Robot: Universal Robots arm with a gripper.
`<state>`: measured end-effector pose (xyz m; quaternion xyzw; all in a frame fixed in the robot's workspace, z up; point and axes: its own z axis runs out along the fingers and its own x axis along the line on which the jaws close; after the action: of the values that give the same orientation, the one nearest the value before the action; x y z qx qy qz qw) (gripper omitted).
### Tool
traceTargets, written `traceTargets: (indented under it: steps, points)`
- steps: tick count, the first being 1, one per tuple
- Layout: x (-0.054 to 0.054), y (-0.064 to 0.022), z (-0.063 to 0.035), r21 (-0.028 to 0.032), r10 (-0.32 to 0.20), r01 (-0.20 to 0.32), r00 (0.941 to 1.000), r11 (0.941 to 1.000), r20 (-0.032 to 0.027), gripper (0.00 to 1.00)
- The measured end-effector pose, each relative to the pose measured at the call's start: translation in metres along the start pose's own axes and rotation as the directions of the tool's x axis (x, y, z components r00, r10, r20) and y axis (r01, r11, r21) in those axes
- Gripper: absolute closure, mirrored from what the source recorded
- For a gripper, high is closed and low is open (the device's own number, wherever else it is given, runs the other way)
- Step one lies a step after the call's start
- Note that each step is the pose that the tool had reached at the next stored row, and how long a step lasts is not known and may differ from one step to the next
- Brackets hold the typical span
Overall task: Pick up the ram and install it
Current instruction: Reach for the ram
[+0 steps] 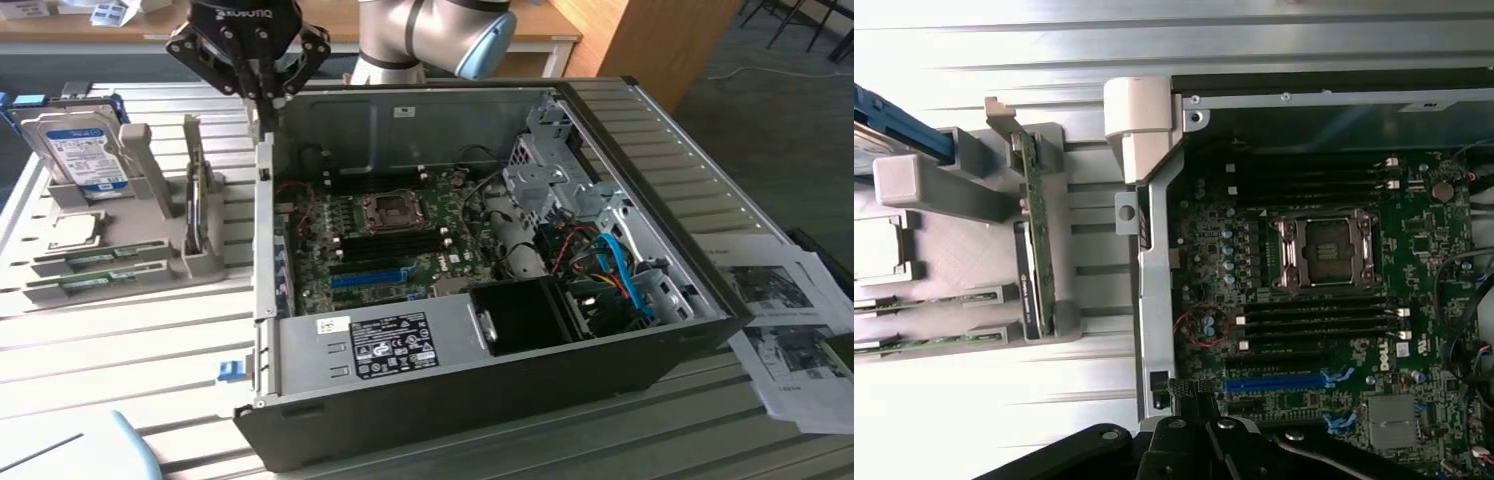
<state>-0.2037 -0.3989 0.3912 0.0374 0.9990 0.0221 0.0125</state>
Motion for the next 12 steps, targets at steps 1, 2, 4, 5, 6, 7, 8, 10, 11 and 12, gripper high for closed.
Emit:
traceTargets:
  steps: [1,2,4,5,6,7,8,10,11,12]
  points:
    - [0.001,-0.0001,0.0000,0.0000,0.000,0.000,1.0000,1.0000,0.0000,0.91]
    - [0.003,-0.0002,0.0000,0.0000,0.000,0.000,1.0000,1.0000,0.0000,0.91]
    - [0.006,-0.0004,0.0001,0.0000,0.000,0.000,1.0000,1.0000,0.0000,0.91]
    - [0.007,-0.0005,0.0001,0.0000,0.000,0.000,1.0000,1.0000,0.0000,0.91]
    - [0.009,-0.0007,0.0001,0.0000,0.000,0.000,1.0000,1.0000,0.0000,0.91]
    - [0.011,-0.0008,0.0001,0.0000,0.000,0.000,1.0000,1.0000,0.0000,0.91]
    - [0.013,-0.0010,0.0002,0.0000,0.000,0.000,1.0000,1.0000,0.0000,0.91]
    - [0.017,-0.0013,0.0002,0.0000,0.000,0.000,1.0000,1.0000,0.0000,0.91]
    - [0.019,-0.0014,0.0002,0.0000,0.000,0.000,1.0000,1.0000,0.0000,0.91]
    - [0.021,-0.0016,0.0002,0.0001,0.000,0.000,1.0000,1.0000,-0.0001,0.91]
